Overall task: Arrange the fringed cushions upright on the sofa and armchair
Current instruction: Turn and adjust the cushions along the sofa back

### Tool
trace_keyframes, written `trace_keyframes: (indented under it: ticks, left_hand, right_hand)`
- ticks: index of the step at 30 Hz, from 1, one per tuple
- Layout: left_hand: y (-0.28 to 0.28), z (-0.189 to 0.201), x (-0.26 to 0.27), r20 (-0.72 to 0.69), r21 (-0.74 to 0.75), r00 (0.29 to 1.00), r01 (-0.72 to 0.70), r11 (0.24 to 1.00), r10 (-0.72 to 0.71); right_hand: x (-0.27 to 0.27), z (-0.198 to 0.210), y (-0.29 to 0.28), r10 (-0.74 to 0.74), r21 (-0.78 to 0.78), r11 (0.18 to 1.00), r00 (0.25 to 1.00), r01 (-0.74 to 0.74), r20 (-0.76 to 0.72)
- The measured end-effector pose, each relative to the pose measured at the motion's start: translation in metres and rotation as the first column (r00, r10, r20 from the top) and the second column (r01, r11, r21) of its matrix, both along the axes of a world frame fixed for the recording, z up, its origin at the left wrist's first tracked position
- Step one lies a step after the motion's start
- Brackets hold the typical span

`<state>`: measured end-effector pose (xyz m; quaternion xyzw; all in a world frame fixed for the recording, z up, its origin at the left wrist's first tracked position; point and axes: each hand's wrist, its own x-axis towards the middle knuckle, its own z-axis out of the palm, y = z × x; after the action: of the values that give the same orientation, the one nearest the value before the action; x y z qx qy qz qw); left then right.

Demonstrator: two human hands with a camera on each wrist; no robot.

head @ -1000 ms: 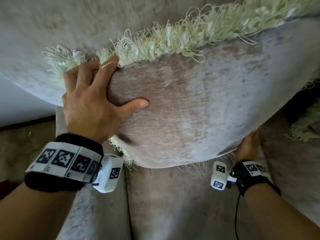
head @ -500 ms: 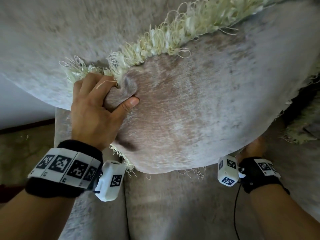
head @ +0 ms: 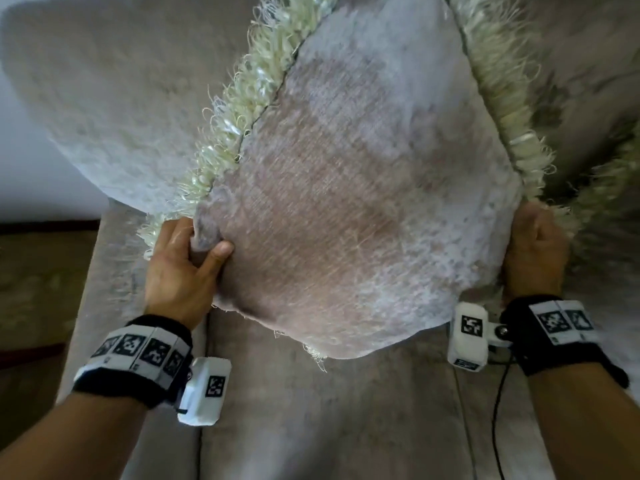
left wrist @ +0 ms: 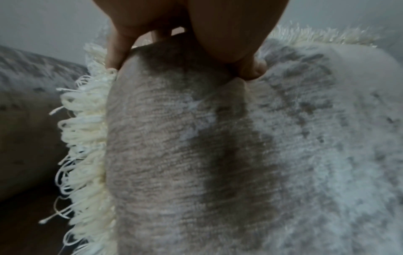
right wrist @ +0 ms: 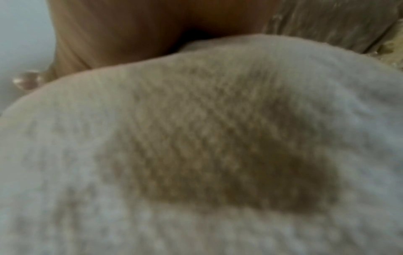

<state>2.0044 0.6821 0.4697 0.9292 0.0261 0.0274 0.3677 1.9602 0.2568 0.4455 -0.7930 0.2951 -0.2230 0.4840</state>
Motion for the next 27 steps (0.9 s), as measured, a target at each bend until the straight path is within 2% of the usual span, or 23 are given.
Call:
trace_keyframes:
  ticks: [3,11,20,27]
  left_hand:
    - [-0.01,-0.007,-0.006,-0.015,-0.006,0.999,-0.041,0.999,0.041]
    - [-0.018,-0.026,0.001,-0.013,-0.049,0.99,-0.142,0.989,0.142]
    - [-0.015,-0.028,0.004,0.125,-0.058,0.972,-0.192,0.98,0.198]
    - [-0.017,-0.033,0.016,0.08,-0.043,0.968,-0.235,0.971,0.238]
  right_hand:
    - [-0.003,0.009,-0.005,0.072,-0.069,0.995,0.997,-0.072,0.001]
    - [0.002,0.003,0.011,0.037,-0.05,0.998,0.999,-0.039,-0.04]
    - [0.014,-0.019,0.016,0.055,-0.038,0.998,0.997,-0.054,0.047]
    - [0.021,-0.035,0.007,0.041,-0.009,0.999,0.998,-0.041,-0.039]
